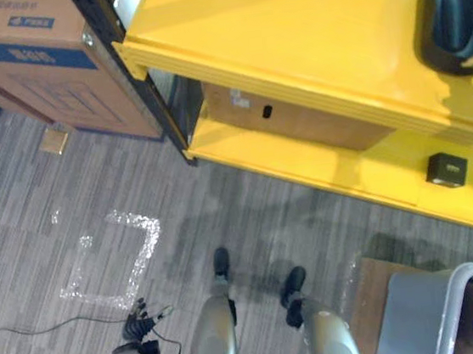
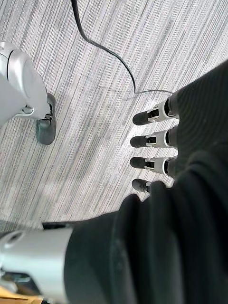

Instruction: Walk over and take plastic housings, then place them on the shelf

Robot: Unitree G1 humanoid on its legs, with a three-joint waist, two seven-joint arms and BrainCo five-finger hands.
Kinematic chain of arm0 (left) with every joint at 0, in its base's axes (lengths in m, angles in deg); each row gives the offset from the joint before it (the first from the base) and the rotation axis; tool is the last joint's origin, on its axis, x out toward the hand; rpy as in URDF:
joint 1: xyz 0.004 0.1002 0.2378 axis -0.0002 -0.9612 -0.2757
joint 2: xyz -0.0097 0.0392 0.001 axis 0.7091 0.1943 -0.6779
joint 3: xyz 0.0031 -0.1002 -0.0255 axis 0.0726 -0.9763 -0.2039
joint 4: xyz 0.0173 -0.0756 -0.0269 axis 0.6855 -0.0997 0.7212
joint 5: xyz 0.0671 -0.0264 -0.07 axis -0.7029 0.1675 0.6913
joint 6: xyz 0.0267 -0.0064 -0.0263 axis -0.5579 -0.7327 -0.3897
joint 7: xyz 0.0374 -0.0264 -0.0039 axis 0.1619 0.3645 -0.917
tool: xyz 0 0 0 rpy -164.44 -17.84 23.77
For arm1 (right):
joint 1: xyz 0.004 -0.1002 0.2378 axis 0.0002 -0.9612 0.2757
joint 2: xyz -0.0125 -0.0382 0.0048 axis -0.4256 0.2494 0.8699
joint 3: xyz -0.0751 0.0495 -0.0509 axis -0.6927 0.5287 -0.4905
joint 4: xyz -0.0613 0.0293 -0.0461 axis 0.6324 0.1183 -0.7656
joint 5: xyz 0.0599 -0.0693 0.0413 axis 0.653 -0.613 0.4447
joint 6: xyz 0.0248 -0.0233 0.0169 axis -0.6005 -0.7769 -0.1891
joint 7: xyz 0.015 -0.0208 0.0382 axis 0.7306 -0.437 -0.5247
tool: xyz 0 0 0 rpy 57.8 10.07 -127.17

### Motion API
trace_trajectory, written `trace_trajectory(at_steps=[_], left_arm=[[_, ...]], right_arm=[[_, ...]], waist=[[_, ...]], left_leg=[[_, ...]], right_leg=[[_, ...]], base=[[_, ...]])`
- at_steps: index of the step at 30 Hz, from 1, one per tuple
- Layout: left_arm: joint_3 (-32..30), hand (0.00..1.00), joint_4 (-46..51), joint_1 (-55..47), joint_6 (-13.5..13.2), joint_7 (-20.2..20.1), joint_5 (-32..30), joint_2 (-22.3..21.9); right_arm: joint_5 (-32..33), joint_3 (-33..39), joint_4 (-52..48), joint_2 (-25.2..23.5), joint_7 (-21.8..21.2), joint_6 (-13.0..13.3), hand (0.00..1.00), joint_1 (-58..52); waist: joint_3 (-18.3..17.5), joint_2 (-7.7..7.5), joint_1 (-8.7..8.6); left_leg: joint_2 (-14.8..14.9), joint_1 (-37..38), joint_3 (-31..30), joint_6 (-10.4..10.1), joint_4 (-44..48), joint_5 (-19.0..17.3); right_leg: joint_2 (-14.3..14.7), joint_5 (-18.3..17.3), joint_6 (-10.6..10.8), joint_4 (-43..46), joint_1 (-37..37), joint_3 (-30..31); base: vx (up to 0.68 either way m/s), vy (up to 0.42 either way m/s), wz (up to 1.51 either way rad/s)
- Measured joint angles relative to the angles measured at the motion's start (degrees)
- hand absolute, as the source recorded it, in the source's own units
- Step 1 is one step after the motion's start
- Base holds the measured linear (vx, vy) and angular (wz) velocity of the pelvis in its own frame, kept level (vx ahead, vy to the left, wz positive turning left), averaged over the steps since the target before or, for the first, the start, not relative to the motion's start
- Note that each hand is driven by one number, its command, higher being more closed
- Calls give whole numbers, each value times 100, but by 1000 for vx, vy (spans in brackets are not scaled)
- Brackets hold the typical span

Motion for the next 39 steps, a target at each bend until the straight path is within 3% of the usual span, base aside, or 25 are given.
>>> trace_trajectory(at_steps=[4,10,12,13,16,17,19,23,26,32,39], left_arm=[[-11,0,-38,-201,6,-1,-13,-127],[-114,0,-198,-374,-4,-4,-86,-516],[-114,0,-288,-352,-11,7,-87,-580],[-118,0,-316,-339,-11,14,-87,-615],[-146,0,-330,-337,-12,59,-85,-685],[-149,0,-329,-335,-12,68,-86,-684],[-158,0,-328,-335,-30,144,-85,-677],[-165,0,-318,-338,-6,250,-72,-671],[-179,0,-307,-343,79,248,-70,-662],[-333,0,-169,-340,286,204,-24,-613],[-334,0,-9,-214,337,52,-5,-351]], right_arm=[[966,1202,-1065,-293,227,124,0,-1124],[3263,2619,-2826,-2038,58,606,0,-2494],[3952,2896,-3009,-2509,-185,418,0,-2694],[4155,3033,-2981,-2699,-237,161,0,-2776],[4104,3169,-2895,-2928,-243,-525,0,-2827],[3959,3181,-2884,-2939,-236,-653,0,-2828],[3232,3239,-2660,-2923,-226,-1150,0,-2796],[2558,3235,-1796,-2700,-146,-1841,0,-2450],[2349,3188,-1003,-2087,-131,-2293,0,-1998],[1986,2624,-2,-1053,-73,-2542,0,-1180],[1885,1940,728,-570,-321,-2468,0,-432]], waist=[[-277,-86,-173],[-579,-161,-473],[-597,-172,-527],[-597,-173,-535],[-597,-172,-609],[-597,-172,-621],[-597,-172,-622],[-597,-172,-612],[-589,-164,-605],[-459,-134,-612],[-154,-121,-588]], left_leg=[[-26,29,75,7,-1,-50],[-26,275,235,11,-2,-169],[-24,344,280,13,-2,-187],[-24,378,317,15,-2,-195],[-26,404,374,17,-3,-210],[-26,406,376,18,-3,-210],[-24,423,373,18,-3,-209],[-29,423,365,19,-3,-208],[-32,377,346,20,-3,-207],[-42,268,250,18,-2,-204],[-59,2,199,28,85,-199]], right_leg=[[-6,28,38,-66,19,54],[-6,24,57,-204,228,183],[-4,25,59,-205,271,245],[-2,30,66,-209,288,295],[-5,56,76,-227,295,333],[-5,60,77,-228,296,335],[-3,64,76,-228,315,335],[-5,75,78,-235,323,334],[2,148,80,-307,320,322],[-1,152,85,-317,246,289],[-9,171,87,-313,62,221]], base=[[72,-15,-7],[48,-7,-15],[24,-1,-14],[7,6,-16],[2,5,-9],[0,0,0],[0,0,0],[0,0,0],[8,5,2],[16,-3,4],[35,-9,7]])
